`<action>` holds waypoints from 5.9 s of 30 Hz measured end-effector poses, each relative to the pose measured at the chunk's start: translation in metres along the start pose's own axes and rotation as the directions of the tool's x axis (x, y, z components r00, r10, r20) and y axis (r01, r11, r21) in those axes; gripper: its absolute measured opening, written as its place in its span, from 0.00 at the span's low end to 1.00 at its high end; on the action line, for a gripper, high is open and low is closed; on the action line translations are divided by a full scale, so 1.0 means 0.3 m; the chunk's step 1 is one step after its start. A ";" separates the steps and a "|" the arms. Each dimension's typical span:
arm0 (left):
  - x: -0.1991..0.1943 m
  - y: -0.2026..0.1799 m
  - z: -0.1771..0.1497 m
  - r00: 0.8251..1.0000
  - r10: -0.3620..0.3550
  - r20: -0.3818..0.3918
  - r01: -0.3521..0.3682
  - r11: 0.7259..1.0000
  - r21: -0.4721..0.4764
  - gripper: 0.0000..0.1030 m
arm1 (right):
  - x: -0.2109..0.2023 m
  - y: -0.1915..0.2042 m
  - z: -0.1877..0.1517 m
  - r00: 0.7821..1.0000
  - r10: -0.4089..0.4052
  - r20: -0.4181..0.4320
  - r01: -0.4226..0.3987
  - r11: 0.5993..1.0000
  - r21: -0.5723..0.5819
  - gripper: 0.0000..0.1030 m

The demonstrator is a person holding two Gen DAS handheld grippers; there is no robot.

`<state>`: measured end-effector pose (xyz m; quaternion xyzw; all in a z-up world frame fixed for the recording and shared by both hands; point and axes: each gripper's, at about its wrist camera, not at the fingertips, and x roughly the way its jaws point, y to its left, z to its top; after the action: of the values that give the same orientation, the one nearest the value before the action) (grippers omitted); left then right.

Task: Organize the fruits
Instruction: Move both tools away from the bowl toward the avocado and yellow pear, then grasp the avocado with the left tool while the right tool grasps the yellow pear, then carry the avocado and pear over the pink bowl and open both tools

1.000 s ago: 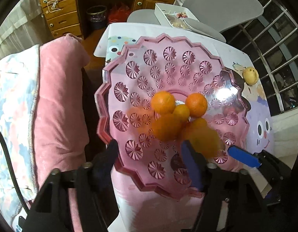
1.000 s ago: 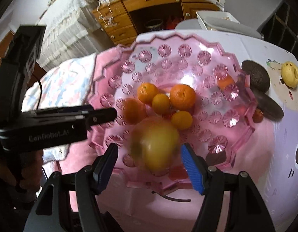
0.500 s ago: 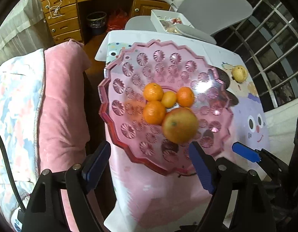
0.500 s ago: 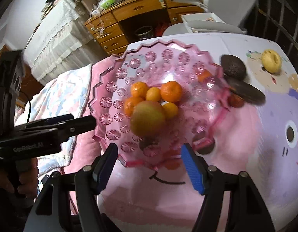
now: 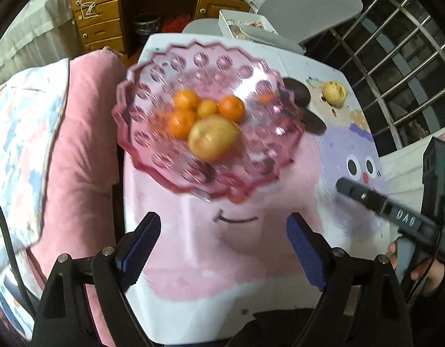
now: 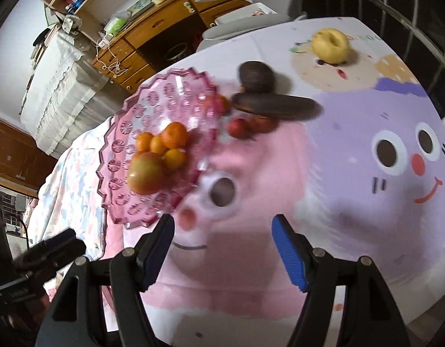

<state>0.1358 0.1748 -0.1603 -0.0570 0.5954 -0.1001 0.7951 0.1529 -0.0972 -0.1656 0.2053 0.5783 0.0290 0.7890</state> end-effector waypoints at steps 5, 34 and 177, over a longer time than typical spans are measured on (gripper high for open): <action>0.028 -0.155 -0.055 0.999 0.033 0.006 -0.033 0.998 -0.059 0.85 | -0.045 -0.166 0.035 0.999 0.026 -0.034 -0.027 0.999 -0.026 0.69; 0.335 -0.769 0.426 0.981 0.190 0.035 -0.189 0.982 -0.028 0.85 | -0.007 -0.613 0.575 0.985 0.104 -0.137 -0.114 0.991 -0.069 0.80; 0.038 0.169 0.208 0.981 -0.036 0.192 0.020 0.996 0.083 0.74 | 0.246 0.280 0.174 0.978 -0.110 -0.177 0.108 0.994 -0.021 0.73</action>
<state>0.2034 0.2198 -0.1640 -0.0427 0.5101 -0.1293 0.8493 0.2414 -0.0147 -0.1893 0.1652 0.6566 0.0071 0.7358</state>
